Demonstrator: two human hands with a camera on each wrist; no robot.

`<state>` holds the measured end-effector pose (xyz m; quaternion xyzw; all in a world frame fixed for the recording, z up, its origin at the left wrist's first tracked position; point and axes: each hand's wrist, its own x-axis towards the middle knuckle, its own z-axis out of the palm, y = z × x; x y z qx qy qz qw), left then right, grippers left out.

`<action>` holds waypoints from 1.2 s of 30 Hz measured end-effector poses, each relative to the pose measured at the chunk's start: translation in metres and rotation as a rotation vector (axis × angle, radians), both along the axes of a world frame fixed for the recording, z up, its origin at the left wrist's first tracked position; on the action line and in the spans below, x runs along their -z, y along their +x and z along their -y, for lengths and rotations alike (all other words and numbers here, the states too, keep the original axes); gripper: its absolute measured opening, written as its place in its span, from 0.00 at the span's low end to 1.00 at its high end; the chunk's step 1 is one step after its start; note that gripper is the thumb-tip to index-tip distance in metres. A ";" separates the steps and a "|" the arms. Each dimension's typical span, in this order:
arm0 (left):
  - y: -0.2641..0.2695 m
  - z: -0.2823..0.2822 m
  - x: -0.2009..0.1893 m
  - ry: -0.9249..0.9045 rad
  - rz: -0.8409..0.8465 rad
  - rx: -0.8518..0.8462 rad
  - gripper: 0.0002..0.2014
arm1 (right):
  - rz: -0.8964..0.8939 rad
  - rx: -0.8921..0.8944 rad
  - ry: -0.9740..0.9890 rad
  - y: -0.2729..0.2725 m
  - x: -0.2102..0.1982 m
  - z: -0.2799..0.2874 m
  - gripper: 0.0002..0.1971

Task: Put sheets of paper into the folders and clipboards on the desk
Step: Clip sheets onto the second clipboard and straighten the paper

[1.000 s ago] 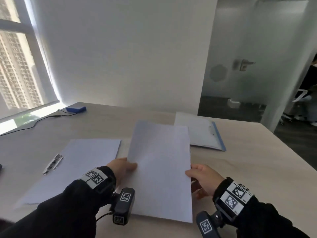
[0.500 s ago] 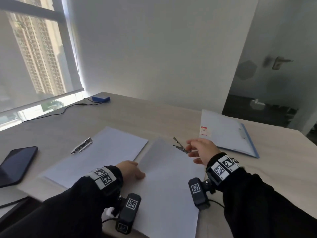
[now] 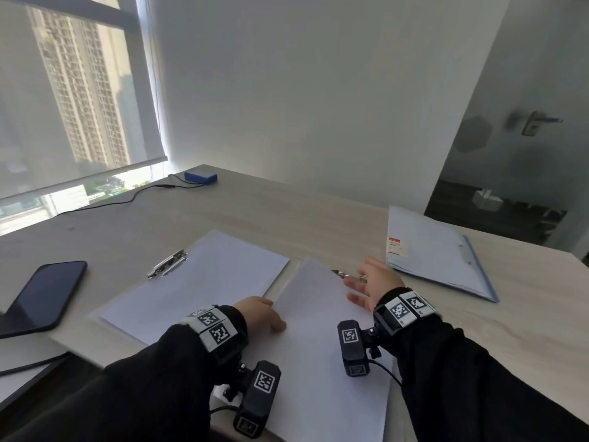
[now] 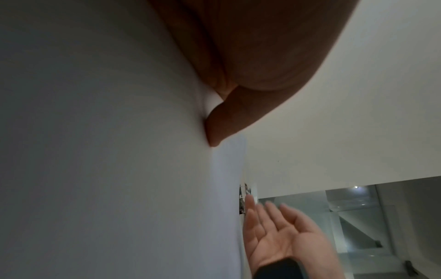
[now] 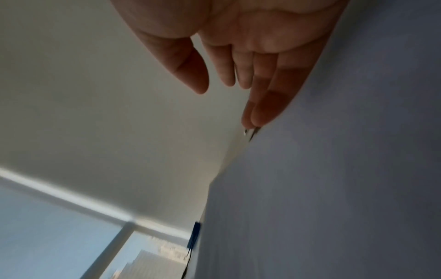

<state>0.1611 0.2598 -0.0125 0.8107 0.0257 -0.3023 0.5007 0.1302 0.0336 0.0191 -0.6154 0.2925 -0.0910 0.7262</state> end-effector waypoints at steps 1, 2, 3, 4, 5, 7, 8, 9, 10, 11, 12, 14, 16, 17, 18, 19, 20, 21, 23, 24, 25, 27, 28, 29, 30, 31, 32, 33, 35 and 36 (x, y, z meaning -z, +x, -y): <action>0.009 -0.001 0.011 -0.017 -0.009 0.008 0.43 | -0.026 0.039 0.021 -0.005 0.001 0.009 0.21; 0.015 -0.001 0.019 -0.017 -0.008 0.017 0.49 | -0.063 0.077 0.044 -0.012 0.003 0.017 0.17; 0.016 0.000 0.020 0.001 -0.009 0.020 0.50 | -0.095 0.109 0.062 -0.019 0.004 0.025 0.14; 0.007 0.002 0.011 0.025 0.000 0.030 0.48 | -0.111 0.131 0.063 -0.025 0.005 0.031 0.11; -0.002 0.003 0.000 0.050 0.023 0.039 0.45 | -0.117 0.138 0.042 -0.032 0.006 0.037 0.10; -0.008 0.005 -0.004 0.107 0.093 0.023 0.33 | -0.111 0.137 -0.026 -0.041 0.009 0.045 0.13; -0.008 0.005 -0.002 0.123 0.111 0.010 0.30 | -0.101 0.143 -0.039 -0.045 0.010 0.047 0.15; -0.009 0.005 -0.003 0.130 0.121 0.014 0.29 | -0.086 0.152 -0.025 -0.049 0.011 0.048 0.15; -0.009 0.004 -0.002 0.133 0.132 0.012 0.29 | -0.069 0.159 -0.008 -0.054 0.012 0.049 0.14; -0.009 0.004 -0.003 0.135 0.134 0.011 0.29 | -0.054 0.164 0.006 -0.058 0.013 0.049 0.13; -0.008 0.004 -0.003 0.141 0.141 0.014 0.30 | -0.048 0.165 0.009 -0.062 0.013 0.048 0.12; -0.008 0.005 -0.006 0.173 0.148 0.029 0.30 | -0.042 0.158 -0.008 -0.070 0.015 0.049 0.12; -0.007 0.007 -0.008 0.194 0.154 0.050 0.30 | -0.037 0.162 -0.010 -0.074 0.018 0.051 0.14; -0.008 0.008 -0.009 0.201 0.158 0.057 0.30 | -0.035 0.163 -0.007 -0.076 0.019 0.052 0.14; -0.008 0.009 -0.010 0.220 0.164 0.065 0.29 | -0.038 0.162 -0.005 -0.077 0.020 0.053 0.14; -0.009 0.011 -0.011 0.241 0.165 0.074 0.29 | -0.042 0.161 -0.006 -0.078 0.021 0.053 0.14; -0.009 0.012 -0.012 0.258 0.170 0.082 0.28 | -0.048 0.154 -0.012 -0.079 0.021 0.054 0.14; -0.010 0.014 -0.013 0.273 0.174 0.088 0.27 | -0.054 0.148 -0.019 -0.081 0.021 0.054 0.14; -0.010 0.017 -0.014 0.290 0.181 0.096 0.27 | -0.065 0.137 -0.019 -0.083 0.019 0.054 0.13; -0.010 0.018 -0.014 0.290 0.184 0.095 0.27 | -0.067 0.130 -0.008 -0.084 0.018 0.054 0.13; -0.011 0.019 -0.015 0.291 0.188 0.093 0.27 | -0.071 0.123 0.002 -0.085 0.017 0.055 0.12; -0.013 0.022 -0.015 0.300 0.194 0.086 0.27 | -0.087 0.098 0.006 -0.088 0.016 0.056 0.12; -0.013 0.022 -0.014 0.303 0.197 0.080 0.27 | -0.098 0.083 0.002 -0.089 0.015 0.057 0.12; -0.014 0.023 -0.014 0.306 0.198 0.077 0.27 | -0.110 0.071 -0.003 -0.091 0.014 0.057 0.13; -0.014 0.023 -0.014 0.312 0.199 0.079 0.27 | -0.119 0.063 -0.008 -0.092 0.013 0.057 0.14; -0.015 0.022 -0.013 0.318 0.199 0.081 0.27 | -0.125 0.057 -0.010 -0.093 0.013 0.058 0.15; -0.015 0.021 -0.012 0.321 0.195 0.082 0.27 | -0.131 0.054 -0.011 -0.094 0.013 0.058 0.17; -0.015 0.021 -0.013 0.322 0.188 0.081 0.27 | -0.137 0.052 -0.014 -0.094 0.012 0.058 0.17; -0.016 0.019 -0.014 0.317 0.177 0.079 0.28 | -0.149 0.049 -0.024 -0.095 0.011 0.057 0.17; -0.016 0.019 -0.015 0.302 0.172 0.077 0.28 | -0.154 0.048 -0.028 -0.095 0.011 0.056 0.17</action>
